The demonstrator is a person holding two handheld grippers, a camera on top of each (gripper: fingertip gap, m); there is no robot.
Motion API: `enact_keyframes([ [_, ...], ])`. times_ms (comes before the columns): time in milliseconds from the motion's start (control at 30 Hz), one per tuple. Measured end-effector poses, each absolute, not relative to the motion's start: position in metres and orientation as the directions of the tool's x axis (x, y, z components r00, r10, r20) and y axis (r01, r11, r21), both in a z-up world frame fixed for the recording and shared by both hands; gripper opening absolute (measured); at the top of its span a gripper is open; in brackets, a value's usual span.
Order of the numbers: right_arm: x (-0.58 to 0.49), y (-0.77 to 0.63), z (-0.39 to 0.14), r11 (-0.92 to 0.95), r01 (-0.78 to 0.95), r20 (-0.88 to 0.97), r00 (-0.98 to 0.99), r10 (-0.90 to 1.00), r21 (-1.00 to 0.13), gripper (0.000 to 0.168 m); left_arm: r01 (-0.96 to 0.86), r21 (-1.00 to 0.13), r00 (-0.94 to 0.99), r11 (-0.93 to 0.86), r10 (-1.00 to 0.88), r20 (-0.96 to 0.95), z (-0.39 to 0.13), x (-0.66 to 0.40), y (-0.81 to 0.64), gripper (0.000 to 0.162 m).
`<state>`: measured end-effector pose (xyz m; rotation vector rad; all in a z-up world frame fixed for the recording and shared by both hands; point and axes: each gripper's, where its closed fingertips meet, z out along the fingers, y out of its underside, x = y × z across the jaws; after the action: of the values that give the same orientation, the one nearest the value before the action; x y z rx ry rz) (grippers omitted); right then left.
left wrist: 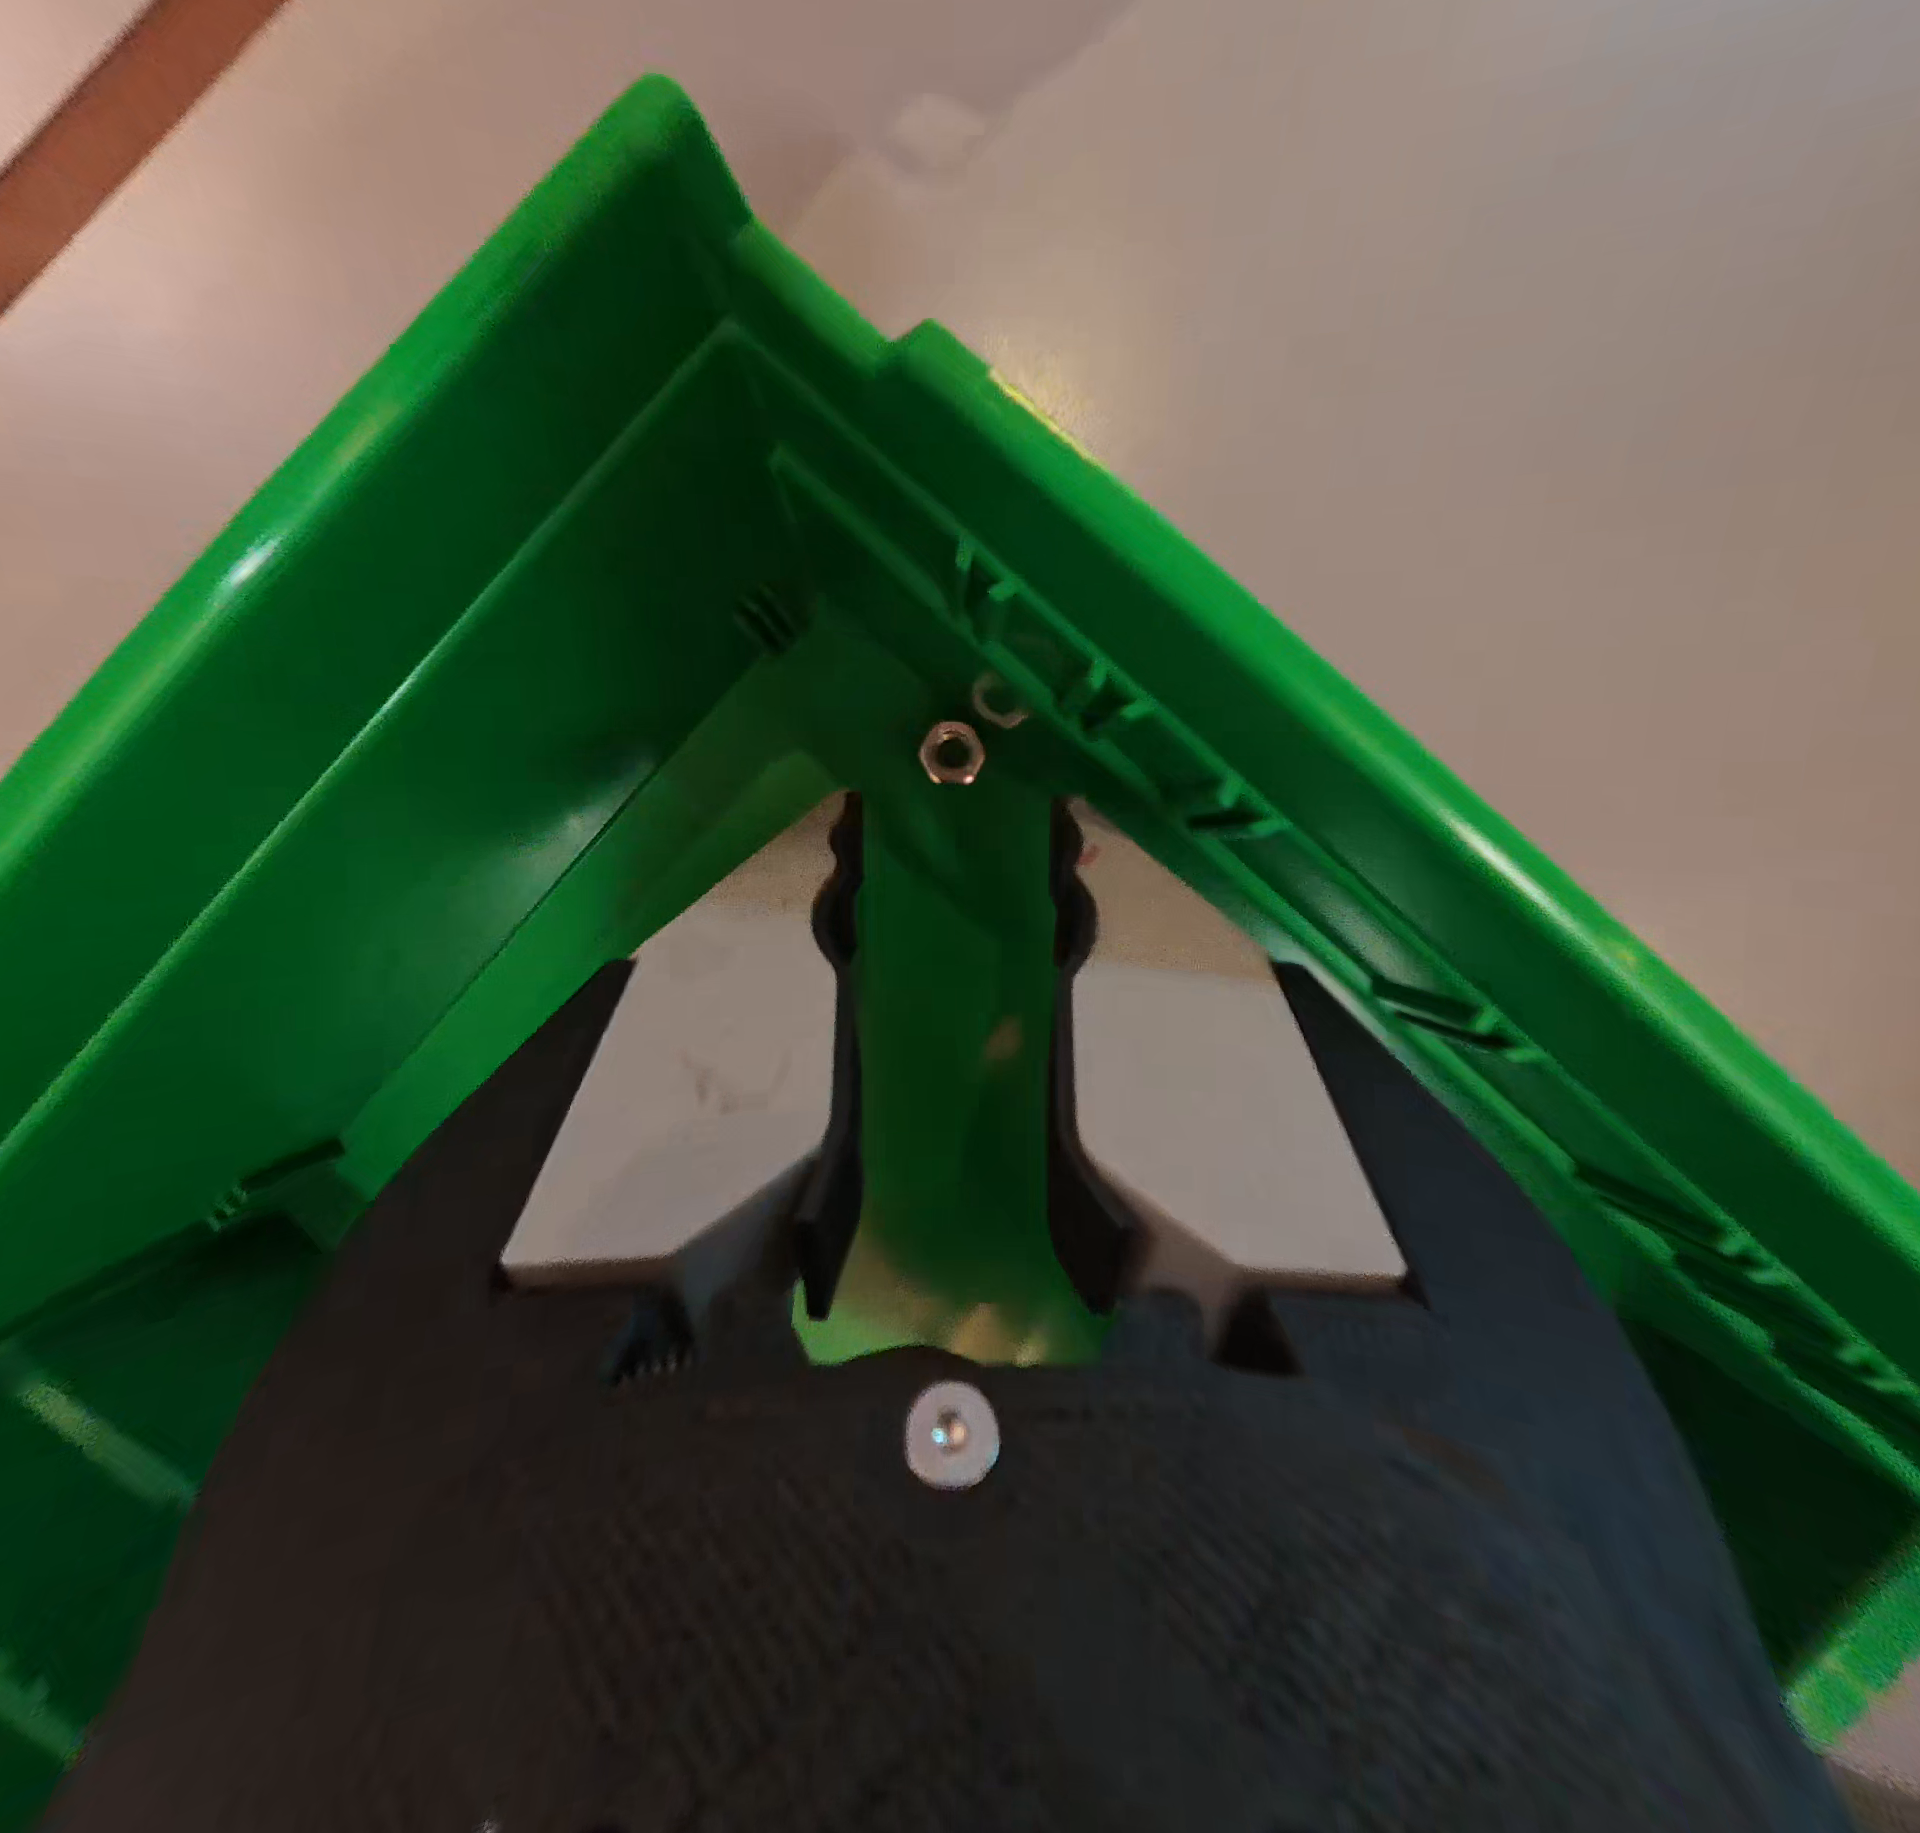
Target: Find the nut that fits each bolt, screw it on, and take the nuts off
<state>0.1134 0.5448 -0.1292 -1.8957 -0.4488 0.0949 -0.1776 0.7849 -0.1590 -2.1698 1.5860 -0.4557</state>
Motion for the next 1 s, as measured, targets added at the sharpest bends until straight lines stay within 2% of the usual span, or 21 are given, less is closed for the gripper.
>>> enact_keyframes([
  [133, 0.111, 0.546, -0.131, -0.299, 0.279, 0.162, 0.918, 0.361, -0.913, 0.030, -0.885, -0.408, 0.242, -0.224, -0.970, 0.008, -0.181, -0.178, 0.786, 0.036],
  [300, 0.109, 0.544, -0.126, -0.279, 0.283, 0.171, 0.915, 0.365, -0.918, 0.030, -0.891, -0.409, 0.218, -0.198, -0.976, -0.003, -0.183, -0.173, 0.790, 0.032],
  [367, 0.108, 0.542, -0.123, -0.271, 0.274, 0.163, 0.915, 0.369, -0.923, 0.030, -0.885, -0.419, 0.227, -0.202, -0.974, -0.012, -0.183, -0.172, 0.792, 0.026],
  [400, 0.107, 0.542, -0.121, -0.269, 0.272, 0.162, 0.914, 0.371, -0.924, 0.030, -0.881, -0.425, 0.233, -0.205, -0.972, -0.014, -0.183, -0.172, 0.794, 0.019],
  [433, 0.106, 0.541, -0.119, -0.263, 0.273, 0.164, 0.914, 0.372, -0.926, 0.030, -0.879, -0.431, 0.239, -0.204, -0.971, -0.027, -0.184, -0.172, 0.796, 0.004],
  [467, 0.106, 0.540, -0.117, -0.253, 0.275, 0.168, 0.912, 0.374, -0.928, 0.029, -0.878, -0.437, 0.238, -0.195, -0.970, -0.045, -0.184, -0.173, 0.798, 0.000],
  [633, 0.099, 0.534, -0.109, -0.224, 0.283, 0.179, 0.902, 0.393, -0.933, 0.029, -0.846, -0.491, 0.263, -0.210, -0.964, -0.040, -0.184, -0.169, 0.798, 0.000],
  [767, 0.095, 0.531, -0.109, -0.218, 0.311, 0.204, 0.891, 0.405, -0.925, 0.029, -0.853, -0.470, 0.279, -0.229, -0.959, -0.040, -0.183, -0.176, 0.799, 0.001],
  [833, 0.095, 0.530, -0.109, -0.212, 0.326, 0.220, 0.887, 0.407, -0.921, 0.028, -0.860, -0.464, 0.273, -0.212, -0.960, -0.067, -0.179, -0.179, 0.801, 0.012],
  [1000, 0.094, 0.531, -0.109, -0.213, 0.310, 0.202, 0.888, 0.413, -0.927, 0.028, -0.867, -0.480, 0.195, -0.130, -0.977, -0.089, -0.170, -0.171, 0.795, 0.013],
])
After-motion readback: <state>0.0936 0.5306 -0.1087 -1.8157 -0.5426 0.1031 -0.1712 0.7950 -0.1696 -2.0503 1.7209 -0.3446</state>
